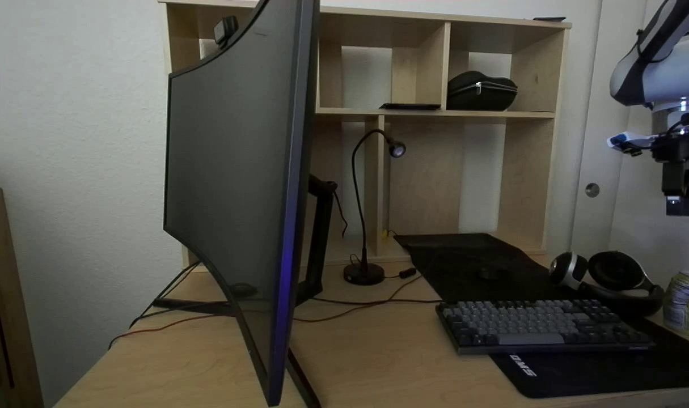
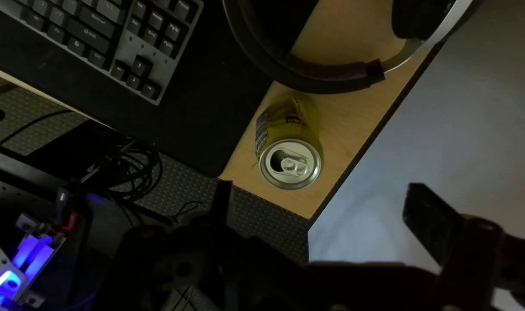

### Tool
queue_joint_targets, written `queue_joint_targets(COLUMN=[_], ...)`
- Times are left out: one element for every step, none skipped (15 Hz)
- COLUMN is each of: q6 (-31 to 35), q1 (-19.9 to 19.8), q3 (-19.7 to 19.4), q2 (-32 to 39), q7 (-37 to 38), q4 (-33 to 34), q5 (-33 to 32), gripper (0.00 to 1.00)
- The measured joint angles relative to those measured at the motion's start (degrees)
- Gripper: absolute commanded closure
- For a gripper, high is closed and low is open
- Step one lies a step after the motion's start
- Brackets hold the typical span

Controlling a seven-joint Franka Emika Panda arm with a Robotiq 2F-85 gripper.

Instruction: Move the soda can to the front of the mat, put the headphones on the back of the monitor, then switch on the desk lamp

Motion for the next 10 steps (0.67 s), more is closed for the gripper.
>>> queue_joint_targets(q6=[0.0, 0.0, 0.46, 1.31, 2.61, 4.11, 5.69, 6.8, 7.9, 8.75], q1=[0.0, 0.01, 0.01, -0.05, -0.17, -0.38, -0.65, -0.96, -1.33, -1.65], q3=[0.0, 0.0, -0.07, -0.17, -0.35, -0.65, -1.07, -1.45, -1.73, -1.85], q2=[0.0, 0.0, 0.02, 0.03, 0.03, 0.03, 0.03, 0.03, 0.03, 0.03], q7=[0.0, 0.0, 0.0, -0.37, -1.18, -2.12, -3.3, -4.45, -5.26, -5.78], q4=[0.0, 0.0, -0.41, -1.55, -3.46, -5.72, -8.18, -10.38, -12.29, -13.69], q5=[0.0, -0.05, -0.29, -0.53, -0.7, -0.72, -0.73, -0.71, -0.51, -0.46], gripper=[0.0, 0.0, 0.0, 0.0, 0.0, 0.0, 0.0, 0.0, 0.0, 0.0])
